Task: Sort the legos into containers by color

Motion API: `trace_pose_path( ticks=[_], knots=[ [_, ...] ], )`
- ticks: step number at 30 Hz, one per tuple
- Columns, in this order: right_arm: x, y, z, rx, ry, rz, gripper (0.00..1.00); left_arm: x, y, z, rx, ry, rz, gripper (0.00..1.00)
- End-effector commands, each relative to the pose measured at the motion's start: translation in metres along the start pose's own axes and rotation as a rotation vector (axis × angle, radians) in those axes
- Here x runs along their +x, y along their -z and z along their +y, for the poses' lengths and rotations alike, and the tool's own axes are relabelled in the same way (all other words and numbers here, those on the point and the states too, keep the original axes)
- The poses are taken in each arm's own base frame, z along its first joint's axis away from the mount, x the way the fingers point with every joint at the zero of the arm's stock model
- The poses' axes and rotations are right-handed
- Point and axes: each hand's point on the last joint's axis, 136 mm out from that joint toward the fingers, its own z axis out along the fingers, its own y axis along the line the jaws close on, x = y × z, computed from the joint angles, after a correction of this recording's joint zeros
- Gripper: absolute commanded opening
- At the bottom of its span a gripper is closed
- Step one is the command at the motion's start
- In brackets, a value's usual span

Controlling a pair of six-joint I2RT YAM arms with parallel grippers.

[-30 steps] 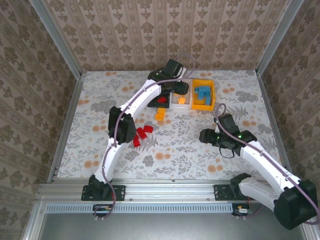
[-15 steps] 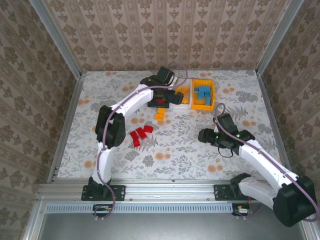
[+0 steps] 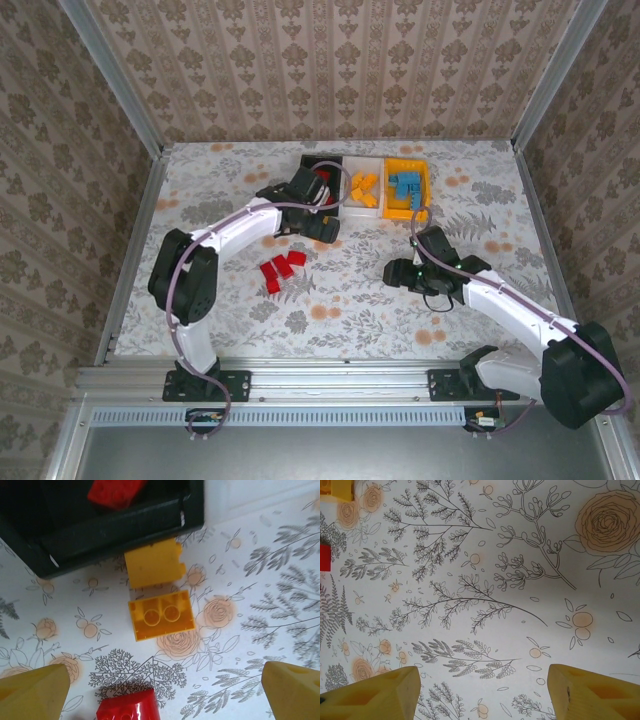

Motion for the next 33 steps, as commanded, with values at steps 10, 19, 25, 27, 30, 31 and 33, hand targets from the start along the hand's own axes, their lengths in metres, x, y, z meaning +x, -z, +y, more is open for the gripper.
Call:
trace_pose_path(
  ticks=[10, 19, 25, 27, 30, 31, 33],
  knots=[
    [-0.001, 0.008, 0.008, -0.002, 0.018, -0.022, 0.7, 0.006, -0.061, -0.002, -0.009, 0.105, 0.106, 0.97],
    [-0.003, 0.002, 0.011, -0.01, 0.017, -0.01, 0.7, 0.017, -0.079, 0.004, -0.022, 0.118, 0.151, 0.89],
    [-0.002, 0.0, 0.011, -0.007, 0.017, -0.003, 0.7, 0.018, -0.083, 0.004, -0.006, 0.127, 0.159, 0.72],
    [-0.003, -0.001, 0.011, -0.007, 0.017, -0.004, 0.7, 0.018, -0.083, 0.002, 0.001, 0.127, 0.16, 0.64],
    [-0.002, -0.001, 0.01, -0.004, 0.015, -0.002, 0.7, 0.019, -0.079, 0.002, 0.001, 0.127, 0.161, 0.55],
    [-0.002, -0.001, 0.01, -0.004, 0.016, -0.002, 0.7, 0.02, -0.077, 0.002, 0.003, 0.127, 0.16, 0.53],
    [-0.001, -0.002, 0.009, -0.002, 0.016, -0.002, 0.7, 0.022, -0.072, 0.002, 0.009, 0.127, 0.16, 0.53]
  ],
)
